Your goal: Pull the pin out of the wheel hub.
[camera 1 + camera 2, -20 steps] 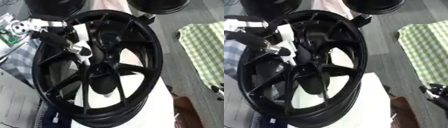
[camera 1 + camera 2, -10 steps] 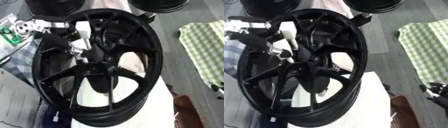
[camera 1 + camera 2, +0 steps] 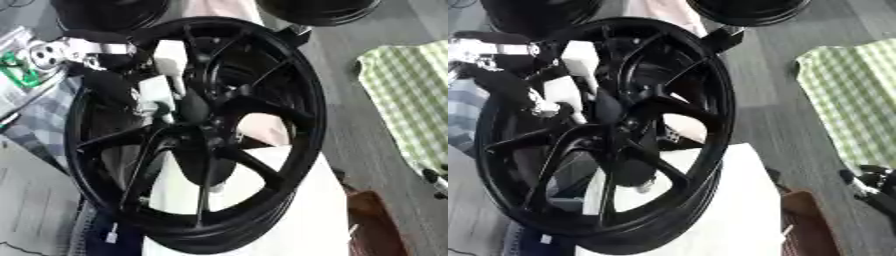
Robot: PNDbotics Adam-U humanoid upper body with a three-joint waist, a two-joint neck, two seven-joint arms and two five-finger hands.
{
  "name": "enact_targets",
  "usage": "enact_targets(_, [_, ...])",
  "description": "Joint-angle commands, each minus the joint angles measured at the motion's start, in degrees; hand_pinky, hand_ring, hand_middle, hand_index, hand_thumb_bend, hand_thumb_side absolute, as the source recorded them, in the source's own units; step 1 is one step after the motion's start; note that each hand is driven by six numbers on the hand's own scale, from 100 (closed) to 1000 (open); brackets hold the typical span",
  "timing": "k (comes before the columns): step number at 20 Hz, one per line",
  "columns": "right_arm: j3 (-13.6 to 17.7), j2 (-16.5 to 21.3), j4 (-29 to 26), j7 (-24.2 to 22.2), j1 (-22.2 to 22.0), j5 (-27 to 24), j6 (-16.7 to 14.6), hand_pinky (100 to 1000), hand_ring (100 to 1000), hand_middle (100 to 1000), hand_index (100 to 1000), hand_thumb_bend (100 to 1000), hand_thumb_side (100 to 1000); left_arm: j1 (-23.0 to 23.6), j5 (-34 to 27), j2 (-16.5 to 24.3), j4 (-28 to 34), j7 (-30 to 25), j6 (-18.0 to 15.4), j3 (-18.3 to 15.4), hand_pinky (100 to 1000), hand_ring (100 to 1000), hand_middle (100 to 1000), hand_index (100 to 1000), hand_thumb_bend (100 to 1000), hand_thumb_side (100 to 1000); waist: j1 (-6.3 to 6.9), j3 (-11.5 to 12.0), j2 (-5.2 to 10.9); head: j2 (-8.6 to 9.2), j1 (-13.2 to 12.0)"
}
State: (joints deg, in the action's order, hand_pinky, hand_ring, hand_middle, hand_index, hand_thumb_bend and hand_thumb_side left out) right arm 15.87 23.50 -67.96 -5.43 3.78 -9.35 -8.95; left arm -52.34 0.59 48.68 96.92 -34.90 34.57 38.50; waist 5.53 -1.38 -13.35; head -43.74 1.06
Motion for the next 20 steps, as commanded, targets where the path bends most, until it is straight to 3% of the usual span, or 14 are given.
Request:
enact_targets(1, [0.53,1.88,-1.05,0.1,0.16,0.0,-0.02,488,625,509,679,602,266,-0.08,0.33,2.49,0.85,-1.88,0.28,-1.45,485,458,458,637,323,100,-0.31,0.05,0.8,0.21,-0.24])
enact_targets(5, [0.55,1.87,-1.09,0.1,0.16,-0.13,0.03,488,625,509,679,602,267,-0.07,-0.24,2.15,0.43,-0.38,-0.42,-2.25,433,389,364,536,213,104,-0.37,0.06,0.83,0.32,-0.26])
enact_targets(10, [0.56,1.88,-1.14,0.0,0.17,-0.15,0.12,488,625,509,679,603,267,0.45,-3.28,2.28,-0.06,5.34,-0.5,-3.62,389,310,277,451,157,143,-0.34,0.07,0.86,0.41,-0.1])
enact_targets(11, [0.58,1.89,-1.16,0.0,0.17,-0.17,0.13,488,625,509,679,603,267,0.92,-3.79,2.78,0.28,6.45,-0.86,-4.58,380,295,262,437,144,148,-0.32,0.1,0.85,0.4,-0.04])
enact_targets(12, [0.61,1.9,-1.16,0.02,0.16,-0.2,0.13,488,625,509,680,604,267,1.52,-4.31,3.44,0.75,7.77,-1.4,-5.89,370,275,242,417,100,254,-0.31,0.15,0.85,0.39,0.07])
enact_targets(13, [0.63,1.91,-1.17,0.05,0.15,-0.22,0.14,488,625,509,680,603,267,2.21,-4.92,4.17,1.23,9.21,-2.04,-7.36,363,261,228,404,119,156,-0.3,0.2,0.84,0.39,0.19])
enact_targets(20, [0.87,1.97,-1.07,0.33,-0.03,-0.31,0.13,488,625,509,680,605,266,5.31,-11.23,8.19,3.96,17.34,-6.51,-17.88,332,213,183,367,100,161,-0.31,0.68,0.84,0.44,0.81])
